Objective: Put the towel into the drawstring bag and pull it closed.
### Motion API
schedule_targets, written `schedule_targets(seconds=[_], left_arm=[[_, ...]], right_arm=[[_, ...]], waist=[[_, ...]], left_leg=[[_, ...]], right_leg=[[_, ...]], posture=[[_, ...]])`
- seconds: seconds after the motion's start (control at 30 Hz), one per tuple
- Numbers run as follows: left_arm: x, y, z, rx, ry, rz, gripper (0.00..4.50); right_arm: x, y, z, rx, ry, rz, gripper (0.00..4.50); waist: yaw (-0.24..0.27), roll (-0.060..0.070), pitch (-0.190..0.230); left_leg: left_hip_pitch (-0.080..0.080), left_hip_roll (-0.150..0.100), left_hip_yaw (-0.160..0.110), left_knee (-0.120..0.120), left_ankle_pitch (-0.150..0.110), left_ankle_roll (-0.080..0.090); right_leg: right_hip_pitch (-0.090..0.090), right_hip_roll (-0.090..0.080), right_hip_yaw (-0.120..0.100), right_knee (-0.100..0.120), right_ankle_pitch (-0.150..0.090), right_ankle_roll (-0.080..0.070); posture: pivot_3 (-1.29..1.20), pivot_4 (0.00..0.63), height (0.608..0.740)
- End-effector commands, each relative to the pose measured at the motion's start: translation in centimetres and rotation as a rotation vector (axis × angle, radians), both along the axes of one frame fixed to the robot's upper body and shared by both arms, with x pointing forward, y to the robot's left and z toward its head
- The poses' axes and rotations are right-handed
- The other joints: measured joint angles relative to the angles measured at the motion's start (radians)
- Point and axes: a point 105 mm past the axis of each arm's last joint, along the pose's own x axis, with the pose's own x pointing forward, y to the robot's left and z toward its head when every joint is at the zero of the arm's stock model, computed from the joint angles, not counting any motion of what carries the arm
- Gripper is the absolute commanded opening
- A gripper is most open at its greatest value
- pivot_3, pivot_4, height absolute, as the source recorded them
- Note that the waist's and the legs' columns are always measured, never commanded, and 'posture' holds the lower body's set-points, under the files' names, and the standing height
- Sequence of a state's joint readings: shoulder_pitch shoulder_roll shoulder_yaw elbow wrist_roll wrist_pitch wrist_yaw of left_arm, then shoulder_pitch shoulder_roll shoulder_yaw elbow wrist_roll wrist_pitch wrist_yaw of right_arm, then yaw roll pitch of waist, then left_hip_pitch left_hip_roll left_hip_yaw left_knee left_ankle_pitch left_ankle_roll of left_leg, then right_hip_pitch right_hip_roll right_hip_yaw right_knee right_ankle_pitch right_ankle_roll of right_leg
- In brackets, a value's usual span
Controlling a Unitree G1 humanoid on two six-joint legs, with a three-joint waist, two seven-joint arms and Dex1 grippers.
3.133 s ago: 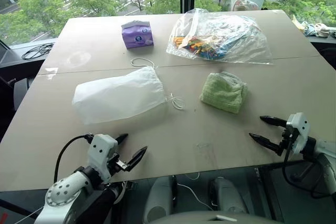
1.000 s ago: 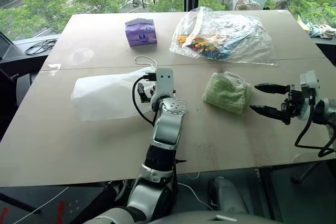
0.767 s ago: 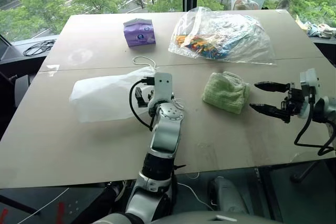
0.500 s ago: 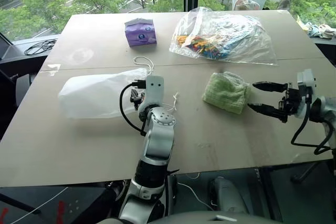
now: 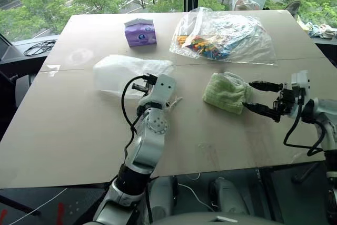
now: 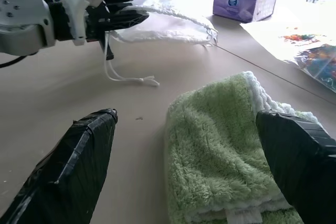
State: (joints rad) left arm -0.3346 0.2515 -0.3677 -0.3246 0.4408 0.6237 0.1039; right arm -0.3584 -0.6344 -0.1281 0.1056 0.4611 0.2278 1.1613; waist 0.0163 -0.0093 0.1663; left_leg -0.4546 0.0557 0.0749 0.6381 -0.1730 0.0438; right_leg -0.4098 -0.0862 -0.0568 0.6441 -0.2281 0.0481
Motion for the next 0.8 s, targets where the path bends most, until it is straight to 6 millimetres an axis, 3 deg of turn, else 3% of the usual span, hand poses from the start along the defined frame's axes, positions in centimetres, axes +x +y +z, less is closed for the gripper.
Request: schedule_targets(seconds=[0.03, 0.2, 0.3, 0.43, 0.6, 0.8], left_arm=[[-0.4, -0.4, 1.5, 0.046, -0.084, -0.096, 0.29], [0.1, 1.3, 1.9, -0.126, -0.061, -0.086, 0.29], [0.1, 1.9, 2.2, -0.202, -0.065, -0.088, 0.29], [0.0, 2.5, 2.2, -0.277, -0.057, -0.093, 0.29], [-0.7, 2.8, 1.7, -0.301, -0.043, -0.092, 0.29], [-1.5, 3.3, 1.1, -0.325, -0.027, -0.081, 0.29]], right_arm=[[0.8, 1.3, -0.4, -0.12, -0.075, -0.098, 4.5], [2.4, 3.5, -2.1, -0.284, -0.198, -0.165, 4.5], [4.4, 3.2, -2.7, -0.368, -0.245, -0.267, 4.5], [7.6, 2.1, -2.2, -0.45, -0.274, -0.437, 4.5], [9.4, 1.5, -2.1, -0.424, -0.215, -0.505, 4.5], [9.8, 2.1, 0.2, -0.282, -0.184, -0.474, 4.5]], waist=[[0.0, 0.0, 0.0], [-0.003, 0.0, 0.0], [-0.002, 0.0, 0.0], [-0.004, 0.0, 0.0], [-0.003, 0.0, 0.0], [-0.005, 0.0, 0.0]], left_leg=[[0.0, 0.0, 0.0, 0.0, 0.0, 0.0], [0.0, 0.0, 0.001, 0.0, 0.0, 0.0], [0.0, 0.0, 0.002, 0.0, 0.0, 0.0], [0.0, 0.0, 0.007, 0.001, 0.0, 0.0], [0.0, 0.0, 0.008, 0.001, 0.0, 0.0], [0.0, 0.0, 0.008, 0.001, 0.0, 0.0]], right_leg=[[-0.001, 0.0, 0.0, 0.0, 0.0, 0.0], [-0.001, 0.0, 0.0, 0.001, 0.0, 0.0], [-0.001, 0.0, 0.0, 0.002, 0.0, 0.001], [-0.001, 0.0, 0.001, 0.002, 0.002, 0.004], [-0.001, 0.001, 0.001, 0.003, 0.002, 0.004], [-0.001, 0.001, 0.001, 0.003, 0.002, 0.004]], posture=[[0.0, 0.15, 0.74], [0.0, 0.15, 0.74], [0.0, 0.15, 0.74], [0.0, 0.15, 0.74], [0.0, 0.15, 0.74], [0.0, 0.15, 0.74]])
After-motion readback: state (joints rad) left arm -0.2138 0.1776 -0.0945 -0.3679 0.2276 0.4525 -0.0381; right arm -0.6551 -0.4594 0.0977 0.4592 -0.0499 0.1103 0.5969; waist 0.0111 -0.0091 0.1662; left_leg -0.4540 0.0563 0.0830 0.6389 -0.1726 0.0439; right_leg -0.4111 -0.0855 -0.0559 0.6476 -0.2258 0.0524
